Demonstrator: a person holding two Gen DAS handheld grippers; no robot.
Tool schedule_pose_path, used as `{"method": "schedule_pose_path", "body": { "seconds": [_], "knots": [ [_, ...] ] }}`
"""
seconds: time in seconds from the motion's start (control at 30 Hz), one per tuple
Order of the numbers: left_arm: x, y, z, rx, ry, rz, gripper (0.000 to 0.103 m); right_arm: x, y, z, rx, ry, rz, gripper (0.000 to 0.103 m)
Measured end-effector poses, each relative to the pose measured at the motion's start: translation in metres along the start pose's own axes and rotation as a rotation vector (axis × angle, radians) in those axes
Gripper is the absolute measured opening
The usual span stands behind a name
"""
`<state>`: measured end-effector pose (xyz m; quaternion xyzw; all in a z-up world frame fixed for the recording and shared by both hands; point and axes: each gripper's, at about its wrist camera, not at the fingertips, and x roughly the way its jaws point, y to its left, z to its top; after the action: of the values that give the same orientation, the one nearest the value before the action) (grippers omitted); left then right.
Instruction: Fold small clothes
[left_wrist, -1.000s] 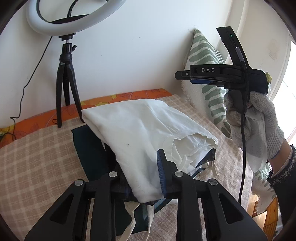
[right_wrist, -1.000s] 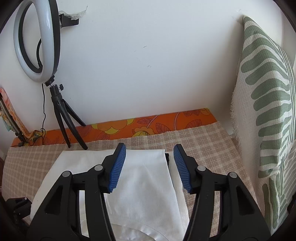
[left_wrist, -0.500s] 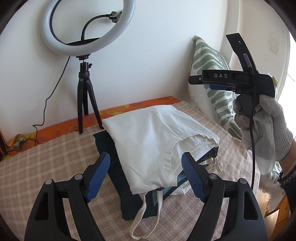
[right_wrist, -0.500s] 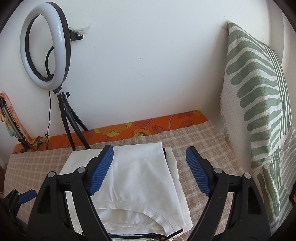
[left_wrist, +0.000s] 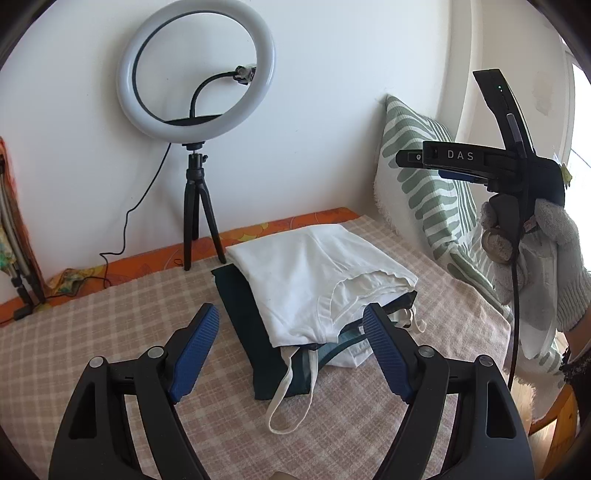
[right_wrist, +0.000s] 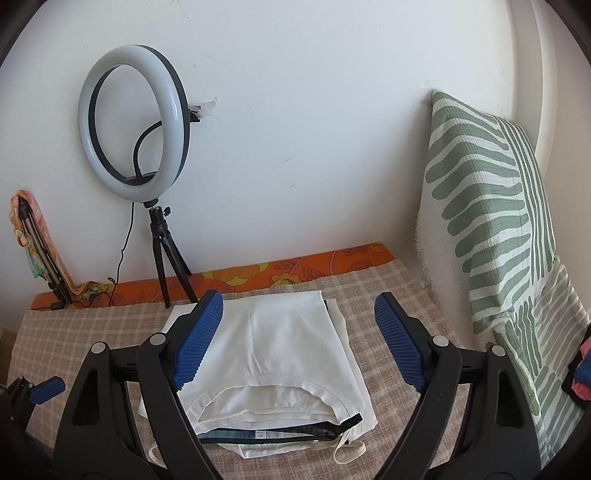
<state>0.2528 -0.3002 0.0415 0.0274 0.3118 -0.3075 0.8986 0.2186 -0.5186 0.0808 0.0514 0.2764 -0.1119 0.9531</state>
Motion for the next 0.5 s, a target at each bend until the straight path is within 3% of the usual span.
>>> {"method": "schedule_pose_path", "body": {
  "seconds": [0.37, 0.5],
  "knots": [
    [-0.072, -0.010, -0.014, 0.022, -0.096, -0.005, 0.080, -0.079, 0.029, -0.029, 0.024, -0.069, -0.020, 0.087],
    [-0.097, -0.014, -0.023, 0.037, -0.119, -0.008, 0.086, -0.114, 0.048, -0.045, 0.029, -0.118, -0.014, 0.103]
  ]
}}
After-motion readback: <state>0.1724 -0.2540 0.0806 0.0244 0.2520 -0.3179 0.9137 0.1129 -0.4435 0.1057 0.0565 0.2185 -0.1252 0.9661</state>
